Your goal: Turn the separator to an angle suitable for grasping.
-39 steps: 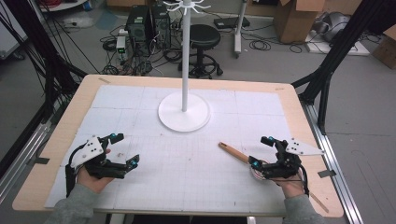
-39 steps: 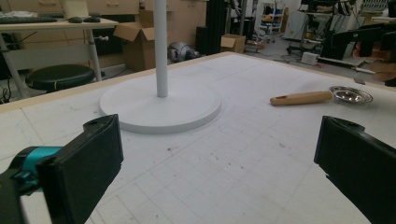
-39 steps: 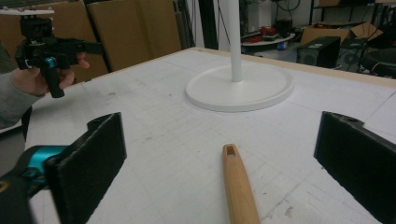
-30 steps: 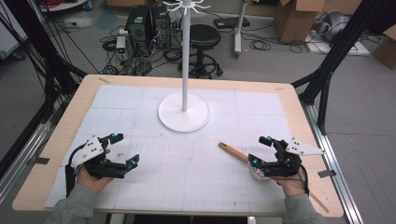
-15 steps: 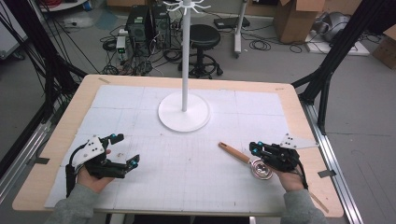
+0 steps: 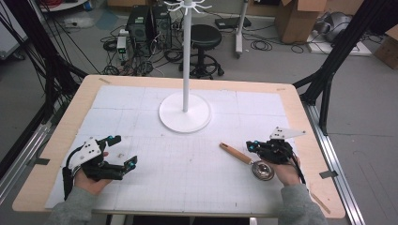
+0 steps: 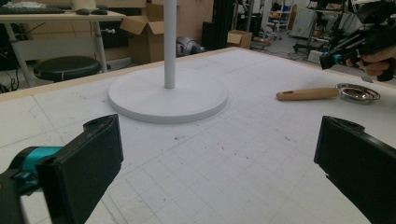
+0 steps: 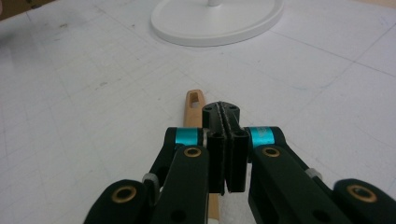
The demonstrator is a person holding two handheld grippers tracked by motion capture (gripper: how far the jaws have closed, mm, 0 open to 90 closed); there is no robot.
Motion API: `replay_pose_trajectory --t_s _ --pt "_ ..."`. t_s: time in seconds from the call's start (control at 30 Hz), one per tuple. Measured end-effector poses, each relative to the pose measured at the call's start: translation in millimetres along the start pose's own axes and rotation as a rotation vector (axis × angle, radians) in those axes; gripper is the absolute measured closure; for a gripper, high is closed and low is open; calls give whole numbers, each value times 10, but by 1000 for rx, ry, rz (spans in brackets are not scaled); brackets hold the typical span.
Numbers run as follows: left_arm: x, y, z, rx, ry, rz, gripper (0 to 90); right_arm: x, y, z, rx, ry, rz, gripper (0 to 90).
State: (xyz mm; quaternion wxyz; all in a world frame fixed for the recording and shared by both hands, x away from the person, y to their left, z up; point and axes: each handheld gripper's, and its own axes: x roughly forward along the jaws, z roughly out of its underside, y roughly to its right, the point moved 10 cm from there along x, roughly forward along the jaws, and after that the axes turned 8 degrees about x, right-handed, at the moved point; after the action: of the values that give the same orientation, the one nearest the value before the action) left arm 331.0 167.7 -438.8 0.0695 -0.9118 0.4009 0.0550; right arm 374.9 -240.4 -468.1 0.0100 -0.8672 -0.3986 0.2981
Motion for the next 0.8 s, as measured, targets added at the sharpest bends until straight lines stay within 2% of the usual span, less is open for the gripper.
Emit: replay_pose_trajectory --t_s 0.33,0.53,0.8 --pt "-79 -80 -12 -17 13 -27 18 79 138 -18 28 -33 11 898" --pt "-65 -70 0 -12 6 -26 18 130 189 -12 8 -70 19 898" --pt "-35 -69 15 -18 -8 -29 18 220 174 16 -12 -125 9 898"
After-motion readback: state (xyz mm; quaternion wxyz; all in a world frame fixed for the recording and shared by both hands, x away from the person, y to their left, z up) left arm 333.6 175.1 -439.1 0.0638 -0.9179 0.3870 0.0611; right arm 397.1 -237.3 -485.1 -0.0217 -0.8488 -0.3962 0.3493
